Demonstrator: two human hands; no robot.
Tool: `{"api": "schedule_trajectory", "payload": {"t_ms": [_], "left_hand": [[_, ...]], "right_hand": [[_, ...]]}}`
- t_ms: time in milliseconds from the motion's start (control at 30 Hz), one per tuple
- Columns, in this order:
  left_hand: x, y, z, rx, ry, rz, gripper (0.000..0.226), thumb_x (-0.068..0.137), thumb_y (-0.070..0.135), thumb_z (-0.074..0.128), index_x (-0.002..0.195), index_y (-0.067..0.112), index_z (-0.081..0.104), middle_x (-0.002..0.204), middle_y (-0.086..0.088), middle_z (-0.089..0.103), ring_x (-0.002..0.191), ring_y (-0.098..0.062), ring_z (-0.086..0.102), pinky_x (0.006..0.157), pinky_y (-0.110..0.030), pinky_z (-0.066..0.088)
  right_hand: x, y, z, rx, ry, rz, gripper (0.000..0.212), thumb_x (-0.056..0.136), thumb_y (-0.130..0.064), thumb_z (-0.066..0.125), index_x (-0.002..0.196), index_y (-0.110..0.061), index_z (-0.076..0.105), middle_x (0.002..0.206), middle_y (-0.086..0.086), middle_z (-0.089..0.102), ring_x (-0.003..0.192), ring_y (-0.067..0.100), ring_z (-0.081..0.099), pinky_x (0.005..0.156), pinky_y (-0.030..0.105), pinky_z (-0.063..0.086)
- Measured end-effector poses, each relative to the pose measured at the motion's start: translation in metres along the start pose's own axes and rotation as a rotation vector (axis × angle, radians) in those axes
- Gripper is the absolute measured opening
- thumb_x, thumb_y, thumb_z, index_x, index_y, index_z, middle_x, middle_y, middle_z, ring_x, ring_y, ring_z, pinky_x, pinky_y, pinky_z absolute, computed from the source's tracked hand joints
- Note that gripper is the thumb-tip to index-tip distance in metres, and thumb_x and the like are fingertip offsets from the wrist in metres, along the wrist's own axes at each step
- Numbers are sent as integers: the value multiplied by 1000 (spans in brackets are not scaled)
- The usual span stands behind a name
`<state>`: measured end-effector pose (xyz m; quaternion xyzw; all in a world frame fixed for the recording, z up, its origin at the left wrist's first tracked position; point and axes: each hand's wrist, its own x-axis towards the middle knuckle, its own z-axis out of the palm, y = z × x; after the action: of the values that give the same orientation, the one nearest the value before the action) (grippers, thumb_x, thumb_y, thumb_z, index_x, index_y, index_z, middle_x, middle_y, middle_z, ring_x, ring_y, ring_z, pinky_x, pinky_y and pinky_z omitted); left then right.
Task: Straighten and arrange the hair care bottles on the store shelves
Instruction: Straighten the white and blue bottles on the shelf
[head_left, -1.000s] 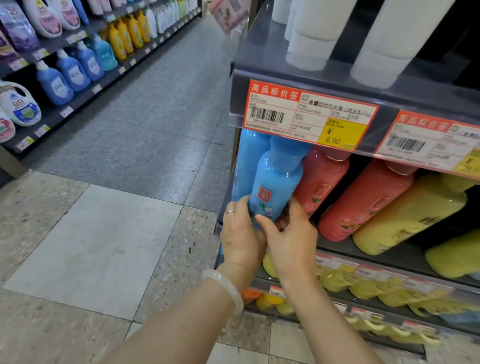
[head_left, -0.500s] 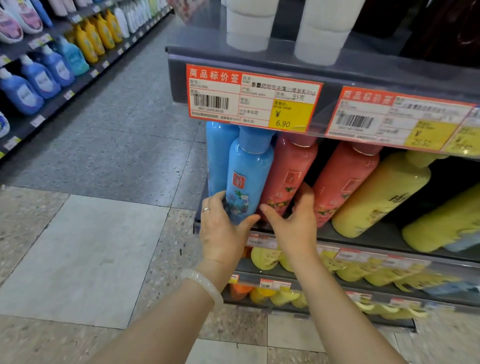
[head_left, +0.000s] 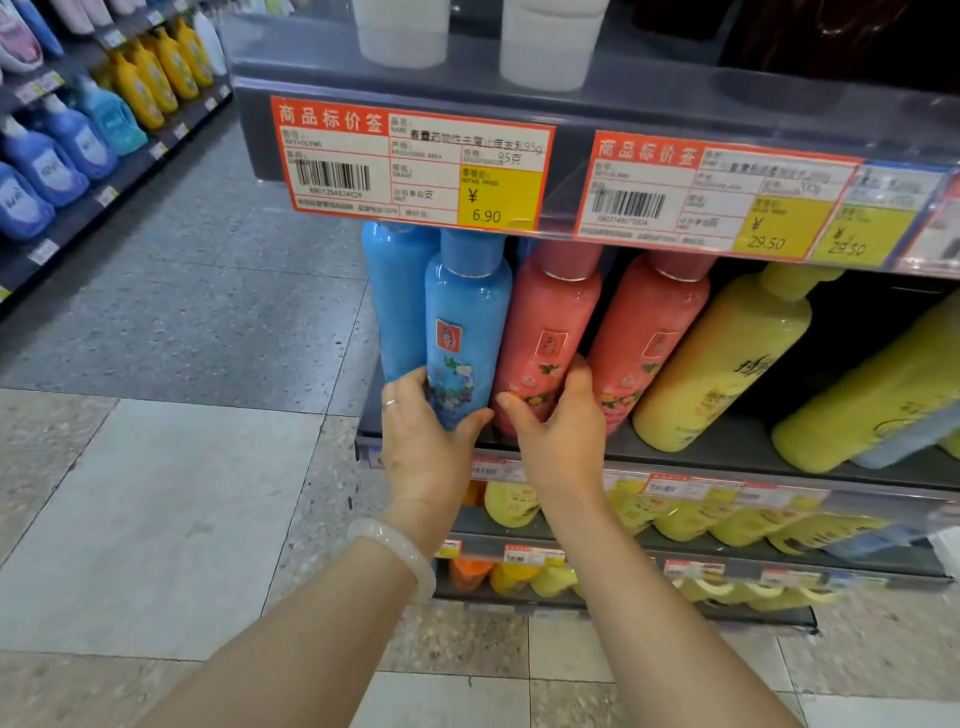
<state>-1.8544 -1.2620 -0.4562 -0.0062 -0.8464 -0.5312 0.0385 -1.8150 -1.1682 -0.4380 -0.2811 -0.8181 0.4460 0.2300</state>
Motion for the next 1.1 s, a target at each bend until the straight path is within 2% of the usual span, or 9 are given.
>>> {"api": "schedule_trajectory", "payload": {"t_ms": [133, 200, 267, 367, 400, 467, 633, 900, 1100], "left_hand": [[-8, 1, -4, -13, 57, -12, 68, 61, 22, 85, 116, 10, 46, 114, -7, 46, 107, -21, 52, 92, -39, 48], [-25, -1, -6, -16, 103, 61, 57, 65, 19, 83, 109, 7, 49, 104, -6, 45, 97, -18, 49, 88, -33, 45], [-50, -1, -2, -23, 38, 190, 45, 72, 17, 78, 106, 4, 51, 98, -4, 45, 90, -14, 47, 83, -31, 44], [-69, 4, 21, -54, -136, 135, 49, 82, 19, 68, 123, 8, 45, 115, -2, 48, 109, -14, 51, 96, -34, 44], [-68, 8, 29, -65, -144, 86, 53, 83, 22, 65, 129, 11, 41, 123, -2, 49, 117, -16, 50, 101, -38, 43], [-64, 14, 42, -51, -125, 56, 57, 85, 25, 62, 134, 14, 35, 129, -4, 53, 121, -19, 50, 100, -44, 44], [-53, 19, 50, 118, -87, 43, 56, 90, 30, 54, 139, 17, 31, 117, -11, 63, 104, -32, 59, 84, -46, 49], [-48, 21, 51, 147, 2, 28, 49, 92, 34, 53, 138, 21, 42, 104, -12, 71, 97, -33, 63, 85, -42, 50], [-53, 23, 52, 27, 3, 31, 44, 89, 25, 58, 131, 17, 49, 105, -6, 69, 96, -25, 65, 86, -38, 51]], "right_hand": [[-13, 8, -17, 43, 41, 45, 55, 74, -30, 75, 120, -16, 51, 113, 3, 60, 103, 17, 58, 90, 36, 50], [-21, 15, -34, 50, 117, 49, 52, 76, -29, 74, 120, -15, 50, 113, 2, 54, 99, 12, 54, 87, 29, 49], [-24, 22, -47, 46, 173, 44, 53, 81, -27, 69, 126, -14, 45, 119, 2, 50, 103, 7, 51, 89, 24, 45], [-13, 26, -50, 15, 144, 40, 64, 86, -32, 61, 137, -10, 31, 135, 7, 48, 121, 16, 49, 100, 35, 43], [-9, 26, -49, 5, 124, 34, 67, 85, -34, 61, 138, -10, 28, 136, 8, 48, 122, 21, 50, 100, 40, 44], [-1, 24, -48, 7, 94, 36, 69, 84, -31, 63, 139, -10, 27, 133, 9, 50, 120, 24, 52, 98, 40, 46], [12, 28, -47, -25, 156, 33, 57, 82, -27, 67, 129, -11, 38, 117, 7, 58, 107, 26, 58, 84, 33, 48], [15, 31, -45, -73, 226, 100, 63, 70, -40, 75, 120, -13, 47, 110, 8, 65, 100, 30, 62, 77, 36, 47], [13, 26, -53, -30, 159, 110, 63, 70, -40, 76, 121, -16, 46, 111, 3, 65, 102, 24, 62, 82, 38, 50]]}}
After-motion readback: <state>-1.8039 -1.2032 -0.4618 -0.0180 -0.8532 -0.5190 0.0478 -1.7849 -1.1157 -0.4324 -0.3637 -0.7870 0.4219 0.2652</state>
